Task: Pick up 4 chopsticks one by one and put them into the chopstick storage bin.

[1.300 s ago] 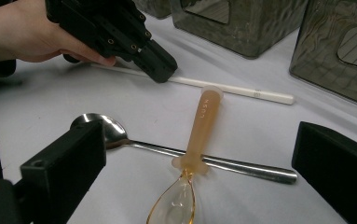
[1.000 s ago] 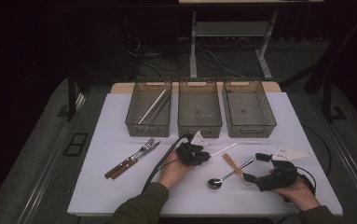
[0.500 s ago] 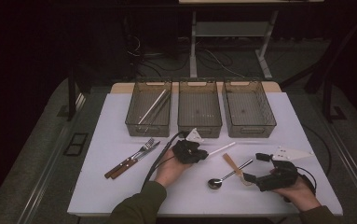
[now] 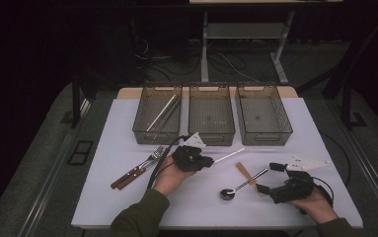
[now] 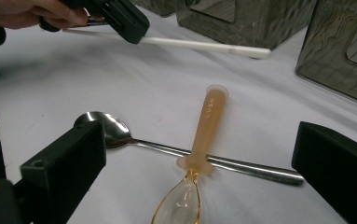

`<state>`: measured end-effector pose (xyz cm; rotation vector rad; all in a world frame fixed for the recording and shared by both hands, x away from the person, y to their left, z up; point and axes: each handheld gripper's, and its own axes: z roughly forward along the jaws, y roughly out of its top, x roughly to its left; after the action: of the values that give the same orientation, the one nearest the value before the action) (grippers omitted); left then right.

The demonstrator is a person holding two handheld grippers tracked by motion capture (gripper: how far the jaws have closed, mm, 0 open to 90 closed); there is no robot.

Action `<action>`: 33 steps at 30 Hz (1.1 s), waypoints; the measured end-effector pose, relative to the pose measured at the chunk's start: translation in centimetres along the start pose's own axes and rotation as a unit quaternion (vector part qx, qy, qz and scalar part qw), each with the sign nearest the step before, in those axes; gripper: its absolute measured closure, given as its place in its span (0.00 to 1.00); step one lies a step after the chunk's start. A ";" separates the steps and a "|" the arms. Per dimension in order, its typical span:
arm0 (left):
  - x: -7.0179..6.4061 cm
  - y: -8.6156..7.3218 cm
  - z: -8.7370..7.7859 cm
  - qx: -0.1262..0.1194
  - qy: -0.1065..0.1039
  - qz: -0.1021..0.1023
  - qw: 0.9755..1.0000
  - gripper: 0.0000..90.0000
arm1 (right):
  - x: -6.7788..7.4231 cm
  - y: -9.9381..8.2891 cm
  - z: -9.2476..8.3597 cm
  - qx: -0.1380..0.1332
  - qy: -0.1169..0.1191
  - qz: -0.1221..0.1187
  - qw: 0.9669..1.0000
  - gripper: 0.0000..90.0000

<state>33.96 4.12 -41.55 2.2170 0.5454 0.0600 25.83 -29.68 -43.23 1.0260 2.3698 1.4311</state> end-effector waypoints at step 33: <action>2.3 -1.4 -7.6 -0.025 0.009 -0.013 1.000 0.93 | 0.0 0.0 0.1 0.002 -0.001 0.000 1.000 0.03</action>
<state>33.78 11.37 -37.95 2.1616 0.5766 0.0796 25.84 -29.63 -43.28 1.0266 2.3730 1.4250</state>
